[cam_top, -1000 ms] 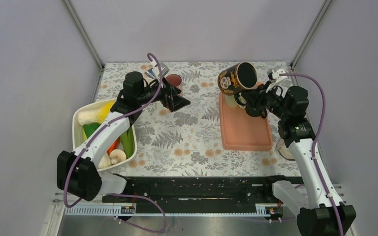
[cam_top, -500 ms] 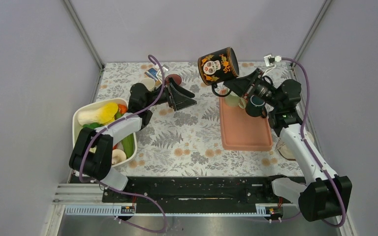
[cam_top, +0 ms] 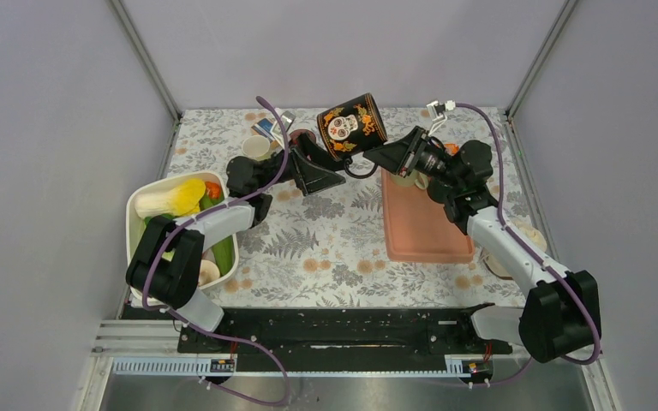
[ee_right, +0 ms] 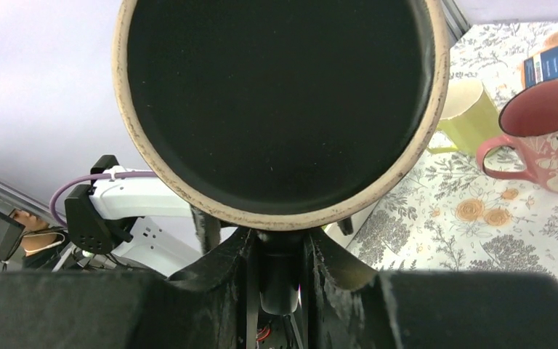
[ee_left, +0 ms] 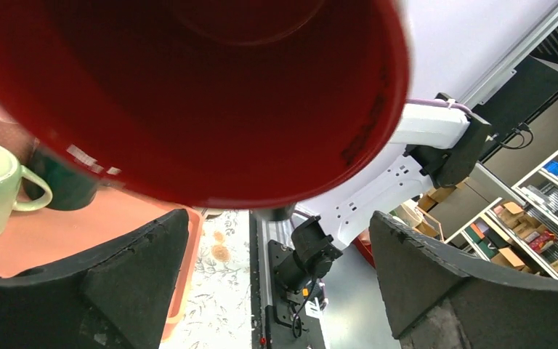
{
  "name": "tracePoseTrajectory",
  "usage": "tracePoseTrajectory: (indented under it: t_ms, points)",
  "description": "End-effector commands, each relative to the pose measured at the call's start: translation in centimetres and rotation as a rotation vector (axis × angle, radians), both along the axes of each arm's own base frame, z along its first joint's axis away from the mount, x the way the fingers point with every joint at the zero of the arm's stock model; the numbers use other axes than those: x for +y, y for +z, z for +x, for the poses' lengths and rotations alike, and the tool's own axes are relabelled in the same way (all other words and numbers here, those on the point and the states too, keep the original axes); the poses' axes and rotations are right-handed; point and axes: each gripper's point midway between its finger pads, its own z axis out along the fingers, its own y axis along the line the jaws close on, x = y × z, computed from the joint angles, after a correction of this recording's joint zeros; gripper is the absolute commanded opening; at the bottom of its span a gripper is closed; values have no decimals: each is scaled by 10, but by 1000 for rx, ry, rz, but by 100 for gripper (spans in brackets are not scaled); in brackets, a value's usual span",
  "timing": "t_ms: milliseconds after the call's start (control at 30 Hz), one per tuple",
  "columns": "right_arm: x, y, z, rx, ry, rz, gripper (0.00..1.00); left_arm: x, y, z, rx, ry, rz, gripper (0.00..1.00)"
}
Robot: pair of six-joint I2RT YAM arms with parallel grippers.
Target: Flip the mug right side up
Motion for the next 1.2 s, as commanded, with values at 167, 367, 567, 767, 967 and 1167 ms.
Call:
tracePoseTrajectory:
  t_ms: [167,367,567,767,967,1167]
  points:
    - [15,38,-17,-190,18,102,0,1,21,-10,-82,-10,-65,95]
    - [24,22,-19,-151,38,98,0,1,24,-9,-86,-5,-71,91]
    - [38,1,-29,-135,70,75,0,4,36,-11,-110,-3,-93,78]
    - [46,-23,-31,-140,76,31,0,13,49,-13,-120,9,-126,64]
    - [51,-32,-31,-142,82,12,0,15,50,-13,-117,16,-132,52]
    - [58,-41,-35,-152,99,-13,0,14,49,-12,-105,13,-135,40]
